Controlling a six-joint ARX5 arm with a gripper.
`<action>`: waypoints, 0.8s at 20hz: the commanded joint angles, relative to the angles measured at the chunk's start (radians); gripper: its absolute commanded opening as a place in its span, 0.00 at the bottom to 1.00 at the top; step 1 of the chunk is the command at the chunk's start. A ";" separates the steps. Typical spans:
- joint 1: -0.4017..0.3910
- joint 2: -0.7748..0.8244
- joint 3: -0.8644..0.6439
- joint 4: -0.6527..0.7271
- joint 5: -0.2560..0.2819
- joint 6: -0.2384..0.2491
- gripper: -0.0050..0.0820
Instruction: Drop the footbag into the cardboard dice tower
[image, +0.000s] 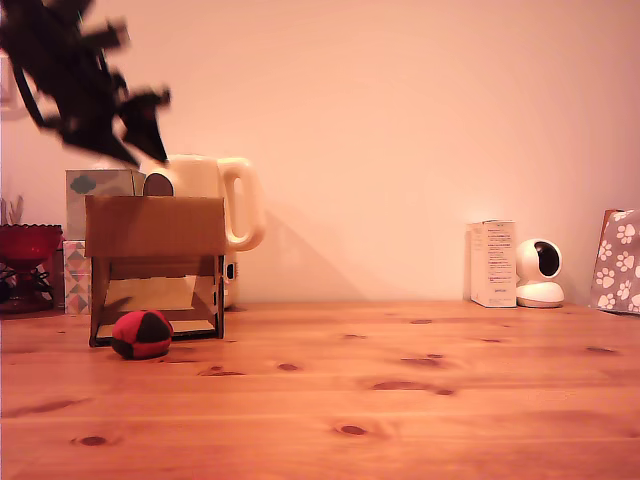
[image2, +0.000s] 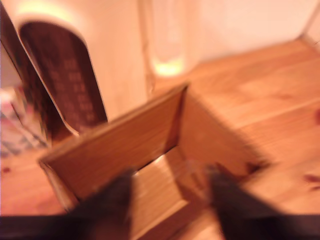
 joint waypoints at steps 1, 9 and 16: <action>0.001 -0.024 0.005 -0.032 0.032 -0.002 0.03; -0.012 -0.050 0.000 -0.115 0.088 0.002 0.03; -0.029 -0.106 -0.134 -0.033 0.095 0.002 0.03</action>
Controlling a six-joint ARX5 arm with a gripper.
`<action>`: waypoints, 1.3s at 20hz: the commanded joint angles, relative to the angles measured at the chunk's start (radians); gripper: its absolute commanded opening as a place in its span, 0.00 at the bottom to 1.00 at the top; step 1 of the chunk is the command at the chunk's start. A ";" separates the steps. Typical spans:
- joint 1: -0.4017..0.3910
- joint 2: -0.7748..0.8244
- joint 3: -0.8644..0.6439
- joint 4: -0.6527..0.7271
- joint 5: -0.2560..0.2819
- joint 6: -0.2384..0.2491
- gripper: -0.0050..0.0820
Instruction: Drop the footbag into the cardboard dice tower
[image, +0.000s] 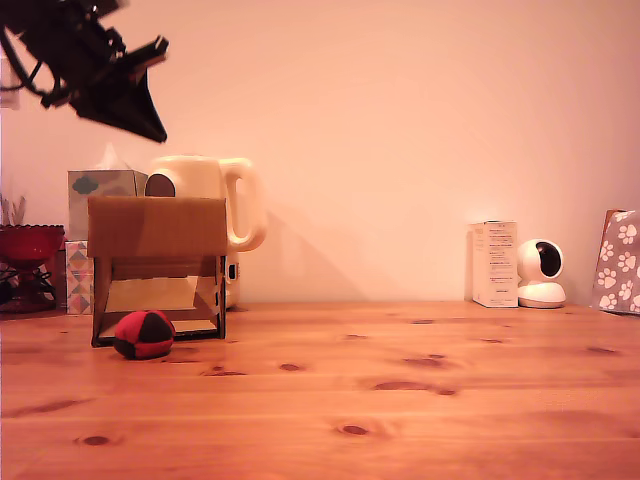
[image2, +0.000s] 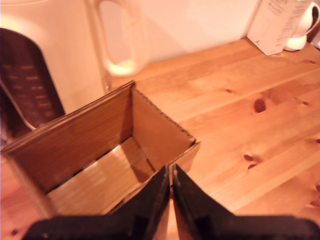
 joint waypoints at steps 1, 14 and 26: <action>-0.002 -0.034 -0.073 0.034 0.004 0.001 0.03; 0.002 -0.457 -0.688 0.412 0.019 -0.076 0.03; 0.023 -0.935 -1.049 0.370 -0.141 -0.161 0.03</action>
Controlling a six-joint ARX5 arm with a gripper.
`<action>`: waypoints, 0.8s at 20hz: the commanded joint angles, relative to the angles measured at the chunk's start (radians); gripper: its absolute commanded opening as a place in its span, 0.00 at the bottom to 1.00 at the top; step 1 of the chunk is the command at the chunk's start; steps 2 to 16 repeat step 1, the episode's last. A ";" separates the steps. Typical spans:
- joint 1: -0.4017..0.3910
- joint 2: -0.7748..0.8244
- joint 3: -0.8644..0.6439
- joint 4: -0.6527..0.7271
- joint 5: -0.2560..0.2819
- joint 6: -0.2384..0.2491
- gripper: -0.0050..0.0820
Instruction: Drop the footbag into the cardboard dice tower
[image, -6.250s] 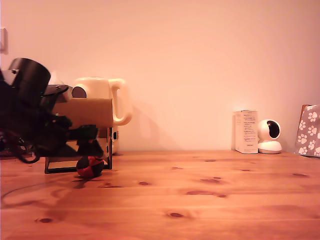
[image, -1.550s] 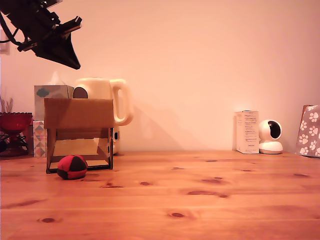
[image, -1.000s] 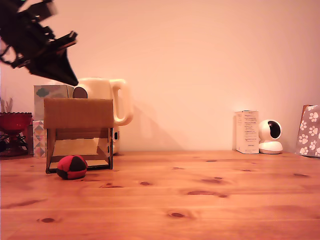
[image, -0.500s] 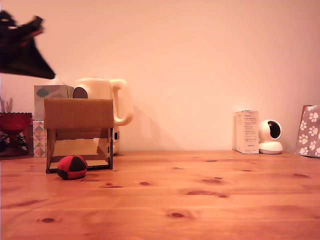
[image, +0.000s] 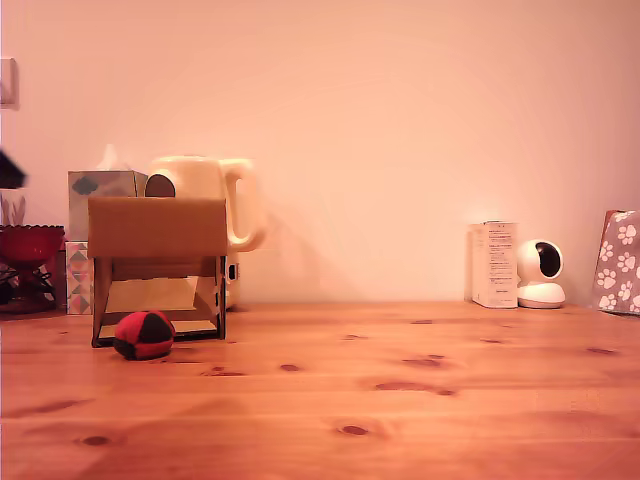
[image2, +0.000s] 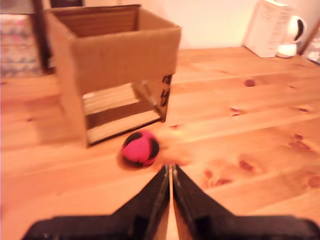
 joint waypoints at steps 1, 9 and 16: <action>0.002 -0.041 -0.014 -0.029 -0.018 0.001 0.03; 0.002 -0.041 -0.014 -0.029 -0.018 0.001 0.03; 0.002 -0.041 -0.014 -0.029 -0.018 0.001 0.03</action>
